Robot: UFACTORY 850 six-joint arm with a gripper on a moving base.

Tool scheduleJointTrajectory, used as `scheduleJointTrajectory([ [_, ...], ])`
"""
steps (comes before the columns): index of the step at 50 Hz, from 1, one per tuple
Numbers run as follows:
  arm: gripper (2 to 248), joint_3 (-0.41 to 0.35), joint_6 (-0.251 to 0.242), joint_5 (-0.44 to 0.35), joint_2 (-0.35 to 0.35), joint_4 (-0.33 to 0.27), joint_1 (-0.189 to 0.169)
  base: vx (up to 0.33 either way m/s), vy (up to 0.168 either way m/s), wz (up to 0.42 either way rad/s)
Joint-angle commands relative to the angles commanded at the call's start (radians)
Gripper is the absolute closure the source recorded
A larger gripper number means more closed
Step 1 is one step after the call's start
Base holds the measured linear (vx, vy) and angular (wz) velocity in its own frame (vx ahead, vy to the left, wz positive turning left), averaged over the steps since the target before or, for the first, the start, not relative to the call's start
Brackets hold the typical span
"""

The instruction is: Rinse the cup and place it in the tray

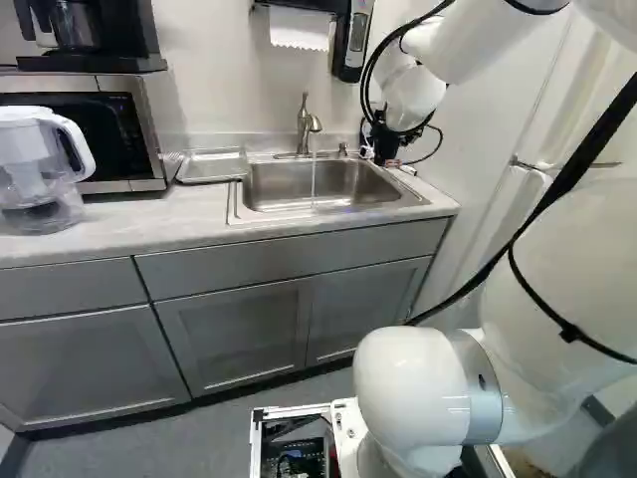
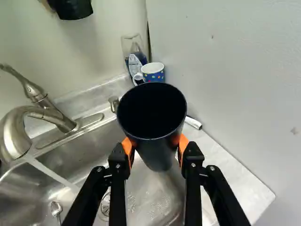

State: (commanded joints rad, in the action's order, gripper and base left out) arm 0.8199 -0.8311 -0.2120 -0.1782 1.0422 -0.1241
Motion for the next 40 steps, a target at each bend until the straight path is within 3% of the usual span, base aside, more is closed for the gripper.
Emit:
scheduleJointTrajectory([
  [40,136,-0.004,0.000,0.008,0.072,0.000,0.083,0.000,0.000,0.000],
])
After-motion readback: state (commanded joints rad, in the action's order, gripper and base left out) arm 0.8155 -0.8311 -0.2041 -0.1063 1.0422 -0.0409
